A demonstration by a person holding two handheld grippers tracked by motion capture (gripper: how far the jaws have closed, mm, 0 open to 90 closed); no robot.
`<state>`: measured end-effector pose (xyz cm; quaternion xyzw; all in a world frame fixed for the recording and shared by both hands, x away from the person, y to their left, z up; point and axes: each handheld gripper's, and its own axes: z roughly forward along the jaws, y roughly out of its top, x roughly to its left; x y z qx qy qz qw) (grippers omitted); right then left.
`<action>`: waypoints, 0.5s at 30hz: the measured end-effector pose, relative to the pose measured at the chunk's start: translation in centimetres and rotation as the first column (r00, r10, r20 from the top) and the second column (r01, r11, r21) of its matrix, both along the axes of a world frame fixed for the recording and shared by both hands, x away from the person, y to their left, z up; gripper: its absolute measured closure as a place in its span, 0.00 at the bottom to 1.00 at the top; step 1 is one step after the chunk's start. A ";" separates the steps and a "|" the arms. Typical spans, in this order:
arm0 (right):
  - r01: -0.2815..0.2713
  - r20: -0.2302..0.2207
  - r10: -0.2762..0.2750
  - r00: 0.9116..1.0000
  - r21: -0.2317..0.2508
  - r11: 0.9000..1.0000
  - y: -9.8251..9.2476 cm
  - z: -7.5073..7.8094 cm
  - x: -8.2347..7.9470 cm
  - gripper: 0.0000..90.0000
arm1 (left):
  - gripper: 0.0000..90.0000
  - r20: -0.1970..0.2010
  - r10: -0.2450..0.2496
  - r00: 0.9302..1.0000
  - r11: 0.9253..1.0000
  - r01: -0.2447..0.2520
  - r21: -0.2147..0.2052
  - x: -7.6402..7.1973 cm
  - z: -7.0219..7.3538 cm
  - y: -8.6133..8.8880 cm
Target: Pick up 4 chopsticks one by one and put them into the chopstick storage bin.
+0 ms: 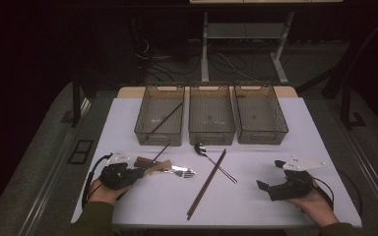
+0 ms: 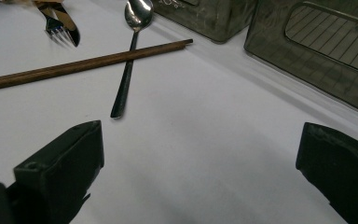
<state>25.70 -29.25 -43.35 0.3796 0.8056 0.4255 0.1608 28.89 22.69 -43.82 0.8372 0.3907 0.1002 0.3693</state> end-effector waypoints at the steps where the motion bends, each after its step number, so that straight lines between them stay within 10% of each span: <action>1: 0.000 0.000 0.000 1.000 0.000 1.000 0.0 0.0 0.0 0.01 | 0.94 -0.001 0.000 1.000 1.000 0.000 0.000 0.0 0.0 0.0; 15: 0.002 0.002 -0.002 1.000 0.003 1.000 0.0 0.0 0.0 0.01 | 0.94 0.004 0.000 1.000 1.000 0.000 0.003 -0.1 0.4 -0.2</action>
